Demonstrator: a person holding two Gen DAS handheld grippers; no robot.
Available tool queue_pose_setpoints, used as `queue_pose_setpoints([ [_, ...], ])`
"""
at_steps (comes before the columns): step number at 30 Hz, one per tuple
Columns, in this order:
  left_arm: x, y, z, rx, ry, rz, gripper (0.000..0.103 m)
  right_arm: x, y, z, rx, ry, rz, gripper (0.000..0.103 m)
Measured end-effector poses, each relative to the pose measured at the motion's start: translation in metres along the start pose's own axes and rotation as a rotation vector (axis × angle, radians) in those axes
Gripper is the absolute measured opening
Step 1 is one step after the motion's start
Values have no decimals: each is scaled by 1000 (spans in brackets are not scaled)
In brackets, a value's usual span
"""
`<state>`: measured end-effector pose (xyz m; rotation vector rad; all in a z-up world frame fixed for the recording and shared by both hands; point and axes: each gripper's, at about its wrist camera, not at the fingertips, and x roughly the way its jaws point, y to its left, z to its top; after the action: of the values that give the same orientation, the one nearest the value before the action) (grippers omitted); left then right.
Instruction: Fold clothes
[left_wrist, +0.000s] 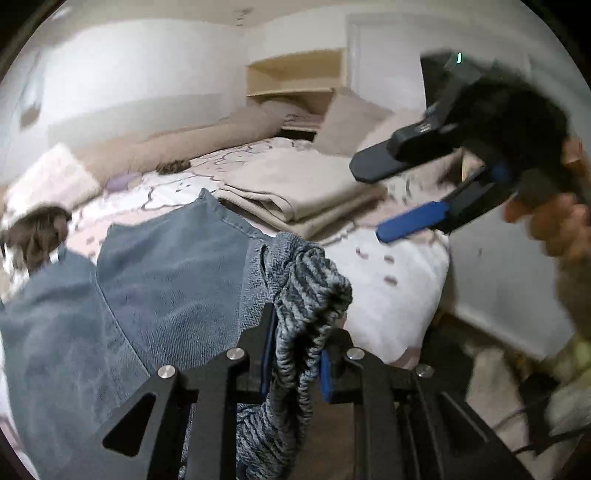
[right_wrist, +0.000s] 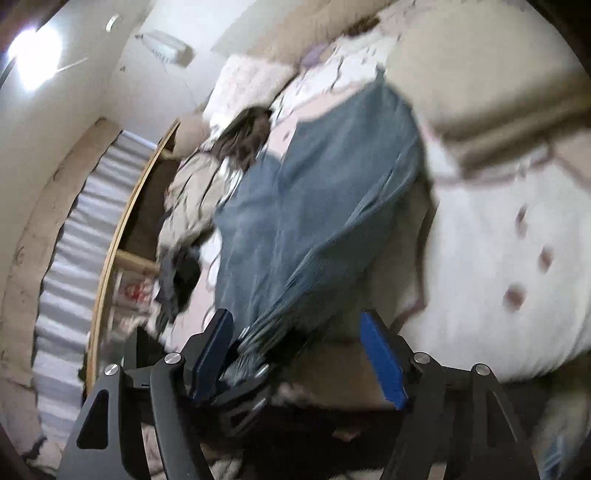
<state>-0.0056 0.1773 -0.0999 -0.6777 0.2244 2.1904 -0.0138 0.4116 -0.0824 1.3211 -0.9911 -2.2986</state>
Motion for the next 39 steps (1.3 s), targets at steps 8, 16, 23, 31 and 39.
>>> queue_pose_setpoints([
  [8, -21, 40, 8, -253, -57, -87, 20, 56, -5, 148, -7, -23, -132, 71],
  [16, -32, 60, 5, -313, -69, -136, 20, 176, -51, 266, 39, 120, -424, 71],
  [23, -38, 69, 1, -357, -65, -194, 19, 223, -74, 290, 59, 162, -427, 45],
  [31, -58, 75, 0, -426, -72, -243, 19, 206, -35, 301, 29, 46, -246, 7],
  [39, -99, 78, -7, -475, -110, -140, 19, 184, 120, 313, -181, -61, -67, 7],
])
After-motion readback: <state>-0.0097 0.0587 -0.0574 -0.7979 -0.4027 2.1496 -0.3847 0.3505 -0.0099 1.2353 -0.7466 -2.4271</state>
